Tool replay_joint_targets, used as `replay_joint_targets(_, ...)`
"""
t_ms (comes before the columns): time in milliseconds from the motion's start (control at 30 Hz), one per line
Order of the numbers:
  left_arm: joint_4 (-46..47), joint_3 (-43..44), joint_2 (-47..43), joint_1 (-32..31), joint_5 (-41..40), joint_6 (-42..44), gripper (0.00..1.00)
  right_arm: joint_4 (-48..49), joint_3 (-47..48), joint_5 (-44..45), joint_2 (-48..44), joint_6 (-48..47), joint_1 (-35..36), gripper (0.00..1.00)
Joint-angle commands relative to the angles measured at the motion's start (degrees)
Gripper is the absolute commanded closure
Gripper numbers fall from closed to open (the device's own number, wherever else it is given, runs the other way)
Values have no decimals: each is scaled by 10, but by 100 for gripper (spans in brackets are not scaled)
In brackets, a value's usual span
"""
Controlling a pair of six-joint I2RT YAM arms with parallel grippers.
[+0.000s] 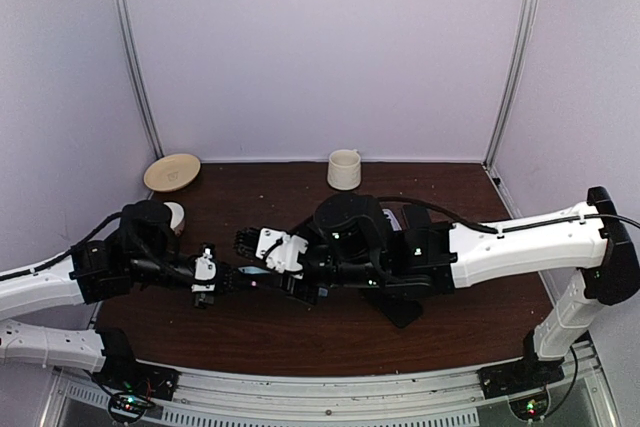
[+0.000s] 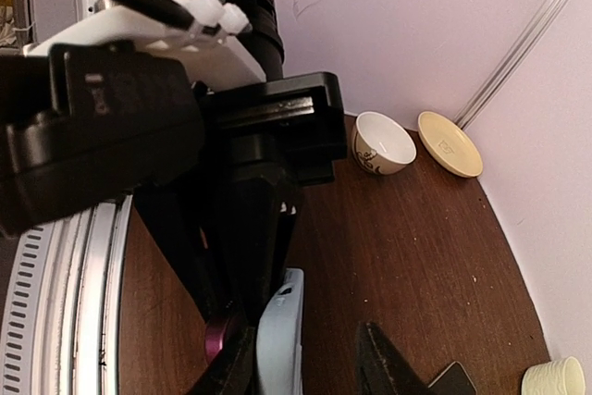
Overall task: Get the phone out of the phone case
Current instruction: Remove the phone case from the phone.
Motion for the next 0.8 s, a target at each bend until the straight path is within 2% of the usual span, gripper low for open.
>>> replay_joint_targets(0, 50, 21, -8, -4, 2, 8, 100, -1, 21, 20, 10, -4, 6, 61)
replay_joint_targets(433, 49, 21, -10, -6, -5, 12, 100, -30, 28, 18, 19, -10, 11, 78)
replay_joint_targets(767, 49, 21, -11, -7, -2, 13, 100, -46, 29, 42, 26, -9, 13, 80)
